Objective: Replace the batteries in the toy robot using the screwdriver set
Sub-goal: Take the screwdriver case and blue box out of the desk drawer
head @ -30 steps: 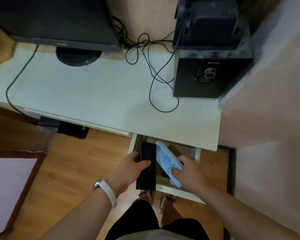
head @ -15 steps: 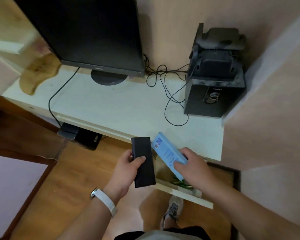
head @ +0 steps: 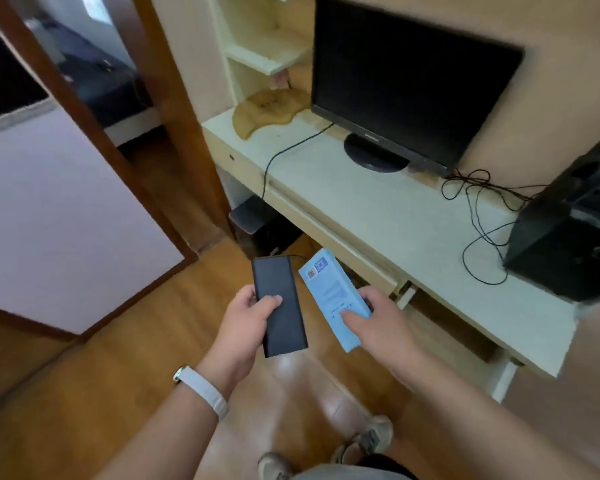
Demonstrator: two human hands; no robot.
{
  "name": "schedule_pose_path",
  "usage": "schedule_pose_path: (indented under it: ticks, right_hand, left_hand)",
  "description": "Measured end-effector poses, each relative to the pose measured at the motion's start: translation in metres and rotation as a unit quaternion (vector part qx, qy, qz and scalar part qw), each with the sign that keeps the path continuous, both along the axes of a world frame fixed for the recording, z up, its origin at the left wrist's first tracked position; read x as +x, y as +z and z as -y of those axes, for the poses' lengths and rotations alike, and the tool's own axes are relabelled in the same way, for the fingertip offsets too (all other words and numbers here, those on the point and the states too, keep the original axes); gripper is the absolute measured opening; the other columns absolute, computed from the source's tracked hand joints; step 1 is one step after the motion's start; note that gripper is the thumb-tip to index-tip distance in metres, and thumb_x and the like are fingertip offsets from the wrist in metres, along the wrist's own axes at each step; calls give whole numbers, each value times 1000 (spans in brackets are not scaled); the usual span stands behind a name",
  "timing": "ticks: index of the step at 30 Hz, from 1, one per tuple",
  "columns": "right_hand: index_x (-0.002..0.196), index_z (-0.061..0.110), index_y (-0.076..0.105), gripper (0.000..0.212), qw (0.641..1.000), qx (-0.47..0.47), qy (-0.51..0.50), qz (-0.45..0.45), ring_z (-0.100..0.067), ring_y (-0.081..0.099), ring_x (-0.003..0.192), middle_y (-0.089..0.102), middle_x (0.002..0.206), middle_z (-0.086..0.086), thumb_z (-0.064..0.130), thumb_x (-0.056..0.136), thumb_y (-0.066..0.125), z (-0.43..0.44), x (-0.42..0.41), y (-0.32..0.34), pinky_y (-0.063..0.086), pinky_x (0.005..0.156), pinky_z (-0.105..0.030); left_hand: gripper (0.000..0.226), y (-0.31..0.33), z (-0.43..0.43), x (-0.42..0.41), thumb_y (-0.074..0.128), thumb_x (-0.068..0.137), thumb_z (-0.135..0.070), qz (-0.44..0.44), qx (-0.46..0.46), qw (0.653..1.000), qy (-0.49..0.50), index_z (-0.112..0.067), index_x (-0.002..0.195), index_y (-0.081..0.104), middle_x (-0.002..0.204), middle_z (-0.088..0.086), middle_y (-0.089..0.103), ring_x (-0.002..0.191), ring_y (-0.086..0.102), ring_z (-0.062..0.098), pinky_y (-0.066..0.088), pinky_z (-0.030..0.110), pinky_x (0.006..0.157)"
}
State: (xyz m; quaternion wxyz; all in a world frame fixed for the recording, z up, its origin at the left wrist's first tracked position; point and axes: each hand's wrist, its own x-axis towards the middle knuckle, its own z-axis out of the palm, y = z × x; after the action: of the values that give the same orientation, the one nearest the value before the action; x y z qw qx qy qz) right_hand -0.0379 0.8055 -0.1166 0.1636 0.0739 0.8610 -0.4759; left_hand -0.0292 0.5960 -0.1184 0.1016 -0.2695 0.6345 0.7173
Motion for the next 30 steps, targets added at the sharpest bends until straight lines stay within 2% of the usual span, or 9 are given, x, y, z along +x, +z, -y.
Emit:
schedule_pose_path:
  ticks: [2,4,6,10,16,20,24,27,30]
  right_hand:
    - [95,26,54,11,999,3,48,-14,-1,62,83,64,95,12,28,88,62,41,1,6,49,57,-17]
    - [99,25,54,13,995,-3,93,-31,-3,62,85,63,96,12,27,89,62,84,2,12,56,63,-22]
    - [101,25,53,16,989,-8,142,-41,-4,63,87,61,96,14,28,89,64,129,7,17,60,71,-29]
    - [98,27,52,15,968,-26,243,-54,-2,63,86,60,98,17,29,90,65,206,20,27,54,60,-17]
    - [102,28,52,17,937,-52,342,-41,-2,63,89,60,104,17,29,91,64,287,22,35,55,60,-16]
    - [104,26,51,20,915,-62,399,-27,-4,64,89,59,104,17,29,90,65,330,13,30,55,59,-15]
    - [99,25,53,14,892,-88,443,-11,-4,66,89,63,104,15,27,91,64,374,-13,27,59,62,-22]
    - [99,26,53,12,868,-102,487,2,-3,65,91,62,106,16,27,92,63,408,-36,32,54,57,-17]
    - [99,28,53,11,845,-108,523,13,-2,64,91,61,106,17,27,92,62,441,-62,39,51,55,-15]
  left_hand:
    - [11,6,41,22,63,96,-14,-6,2,999,48,-14,106,62,101,6,72,91,70,24,60,41,76]
    - [13,12,82,44,65,95,-17,-16,-4,995,101,-17,108,63,105,7,73,96,70,26,59,47,83]
    - [14,17,120,69,66,93,-20,-23,-10,986,163,-20,107,64,108,7,73,99,70,27,60,49,85]
    - [15,28,180,117,67,93,-23,-33,-15,962,271,-22,108,65,106,5,74,99,71,26,59,52,86]
    - [15,33,232,166,65,95,-25,-23,-24,917,398,-24,110,62,110,5,71,101,68,26,60,50,86]
    - [20,33,255,170,65,96,-27,-14,-30,890,454,-25,115,60,112,4,69,103,67,24,61,46,83]
    - [23,35,280,157,66,95,-30,-5,-52,863,502,-27,117,59,113,1,68,105,66,24,60,49,86]
    - [22,42,300,142,68,94,-30,10,-58,841,537,-28,114,60,113,2,70,105,67,25,60,51,87]
    - [24,52,318,125,66,94,-30,19,-75,817,572,-25,116,59,113,3,68,105,66,25,60,48,86]
